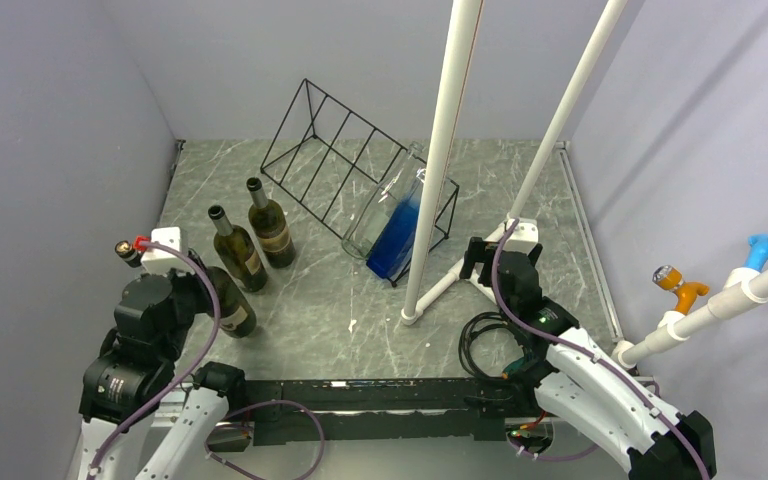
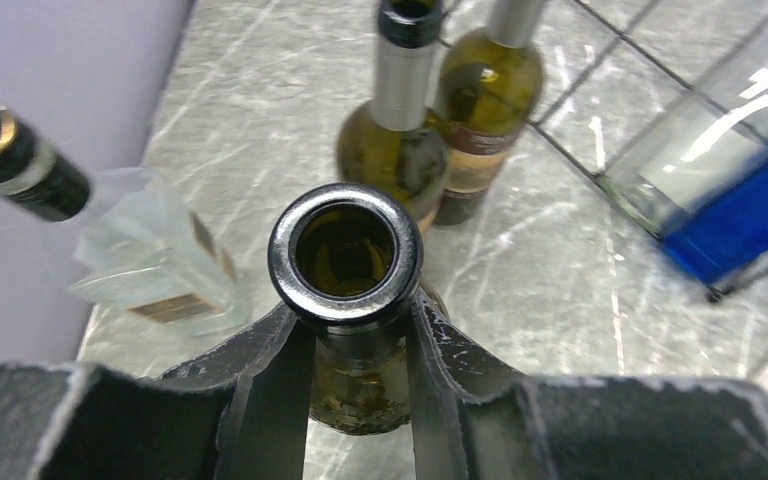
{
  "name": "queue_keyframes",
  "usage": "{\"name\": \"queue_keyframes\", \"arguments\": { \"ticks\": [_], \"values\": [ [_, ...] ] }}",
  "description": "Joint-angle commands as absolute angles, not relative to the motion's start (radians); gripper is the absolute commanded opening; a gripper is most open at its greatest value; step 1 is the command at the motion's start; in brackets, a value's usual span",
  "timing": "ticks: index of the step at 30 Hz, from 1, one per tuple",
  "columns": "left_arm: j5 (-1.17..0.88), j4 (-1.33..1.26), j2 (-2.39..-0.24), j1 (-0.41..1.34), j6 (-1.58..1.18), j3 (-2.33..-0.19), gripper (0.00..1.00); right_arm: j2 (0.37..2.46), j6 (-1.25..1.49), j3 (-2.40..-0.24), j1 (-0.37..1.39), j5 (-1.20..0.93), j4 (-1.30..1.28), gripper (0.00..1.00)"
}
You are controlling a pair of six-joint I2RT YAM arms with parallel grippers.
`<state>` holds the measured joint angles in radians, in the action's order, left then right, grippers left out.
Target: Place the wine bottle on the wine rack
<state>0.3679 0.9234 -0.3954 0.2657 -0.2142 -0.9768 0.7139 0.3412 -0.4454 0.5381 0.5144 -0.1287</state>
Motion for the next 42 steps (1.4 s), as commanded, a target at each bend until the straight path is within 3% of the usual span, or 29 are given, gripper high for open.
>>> {"name": "queue_keyframes", "arguments": {
  "ticks": [1,10,20,31,42],
  "values": [
    [0.171,0.755,-0.400,0.262,-0.191,-1.044,0.00,0.700,0.353,-0.442,0.537,0.512,-0.084,1.00],
    [-0.123,0.629,-0.521,0.262,-0.209,-1.043,0.00,0.694,0.353,-0.439,0.537,0.508,-0.082,1.00],
    [-0.235,0.493,-0.722,0.264,-0.243,-1.094,0.00,0.688,0.354,-0.434,0.537,0.505,-0.080,1.00],
    [-0.185,0.419,-0.943,0.334,-0.219,-1.242,0.00,0.693,0.351,-0.437,0.537,0.506,-0.075,1.00],
    [0.060,0.412,-1.218,0.461,-0.094,-1.462,0.00,0.700,0.348,-0.439,0.537,0.506,-0.071,1.00]
  ]
}}
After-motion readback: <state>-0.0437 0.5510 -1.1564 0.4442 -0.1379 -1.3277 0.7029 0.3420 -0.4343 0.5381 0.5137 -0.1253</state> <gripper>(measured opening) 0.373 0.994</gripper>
